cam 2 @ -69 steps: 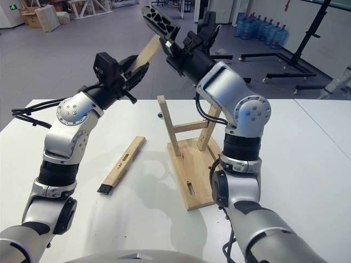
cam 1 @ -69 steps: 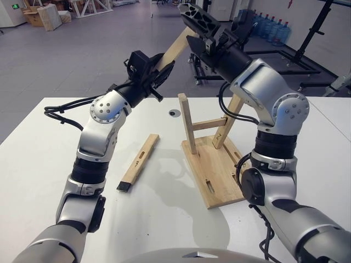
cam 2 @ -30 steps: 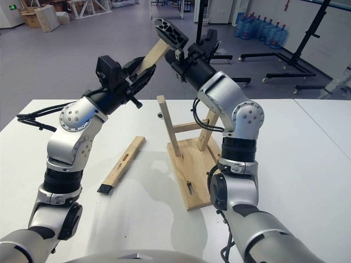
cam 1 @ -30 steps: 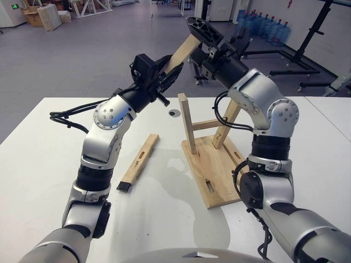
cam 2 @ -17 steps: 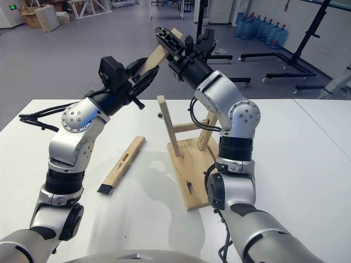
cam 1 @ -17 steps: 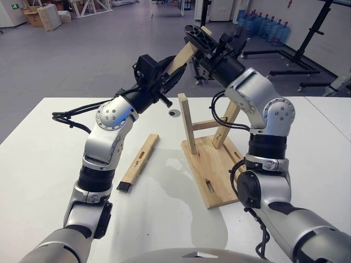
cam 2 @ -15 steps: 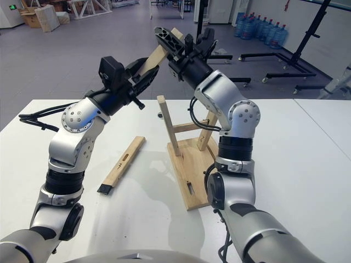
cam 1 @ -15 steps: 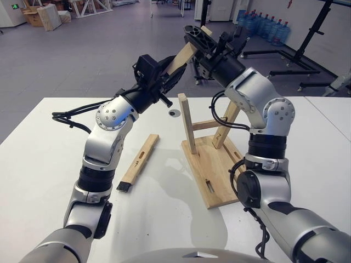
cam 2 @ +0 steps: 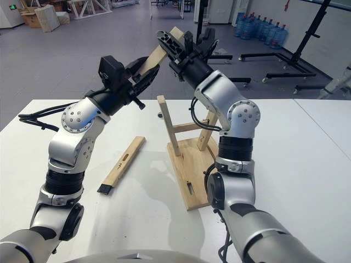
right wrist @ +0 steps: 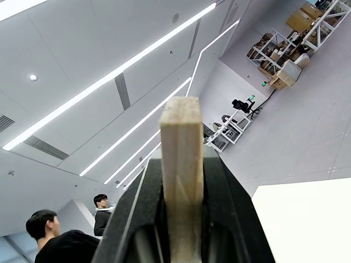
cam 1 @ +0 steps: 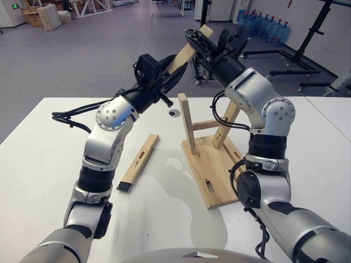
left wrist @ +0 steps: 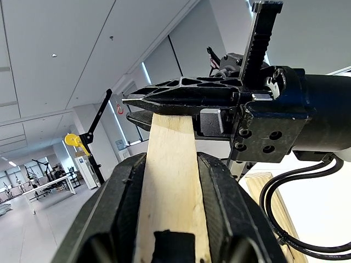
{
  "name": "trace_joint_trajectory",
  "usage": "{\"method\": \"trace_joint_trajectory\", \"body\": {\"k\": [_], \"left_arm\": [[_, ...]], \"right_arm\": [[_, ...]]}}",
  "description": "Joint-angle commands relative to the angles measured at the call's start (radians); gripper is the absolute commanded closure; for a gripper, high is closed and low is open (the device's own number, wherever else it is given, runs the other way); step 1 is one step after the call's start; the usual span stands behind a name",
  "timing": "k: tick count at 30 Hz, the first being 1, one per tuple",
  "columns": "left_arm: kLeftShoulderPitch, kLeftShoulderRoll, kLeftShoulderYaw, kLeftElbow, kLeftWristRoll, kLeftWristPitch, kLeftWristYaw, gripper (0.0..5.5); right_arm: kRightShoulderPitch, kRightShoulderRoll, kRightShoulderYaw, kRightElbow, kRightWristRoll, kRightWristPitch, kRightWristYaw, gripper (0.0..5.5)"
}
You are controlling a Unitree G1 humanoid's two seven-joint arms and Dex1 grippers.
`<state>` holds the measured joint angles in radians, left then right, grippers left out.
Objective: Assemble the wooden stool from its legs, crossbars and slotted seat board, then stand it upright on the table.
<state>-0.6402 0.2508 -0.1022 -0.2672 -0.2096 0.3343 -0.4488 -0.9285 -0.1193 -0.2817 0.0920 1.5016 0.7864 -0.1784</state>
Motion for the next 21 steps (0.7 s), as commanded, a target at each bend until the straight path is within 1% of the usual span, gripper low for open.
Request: {"method": "trace_joint_trajectory", "body": {"k": [1,5,9,13,17,19,21], "left_arm": [[0.012,-0.018,-0.009,-0.001,-0.023,0.067,0.004,3.74],[0.046,-0.021,0.025,-0.055,-0.055,0.118,0.028,3.13],[0.139,0.028,0.05,-0.141,-0.074,0.172,0.018,2.51],[0.176,0.068,0.048,-0.155,-0.08,0.19,-0.013,2.0],[0.215,0.128,0.068,-0.181,-0.112,0.226,-0.061,1.42],[0.244,0.144,0.145,-0.201,-0.18,0.258,-0.069,1.14],[0.24,0.144,0.287,-0.195,-0.3,0.312,-0.049,0.95]], "right_arm": [[0.012,-0.017,0.005,-0.035,-0.046,0.003,0.026,5.11],[0.016,-0.008,0.003,-0.04,-0.088,-0.011,0.049,5.11],[-0.011,-0.017,-0.031,-0.019,-0.122,-0.046,0.069,5.11],[-0.015,-0.022,-0.048,-0.031,-0.152,-0.071,0.072,5.11],[-0.019,-0.084,-0.097,-0.037,-0.167,-0.086,0.076,5.11],[-0.016,-0.139,-0.121,-0.065,-0.172,-0.077,0.08,5.11],[-0.002,-0.236,-0.168,-0.119,-0.156,-0.054,0.089,5.11]]}}
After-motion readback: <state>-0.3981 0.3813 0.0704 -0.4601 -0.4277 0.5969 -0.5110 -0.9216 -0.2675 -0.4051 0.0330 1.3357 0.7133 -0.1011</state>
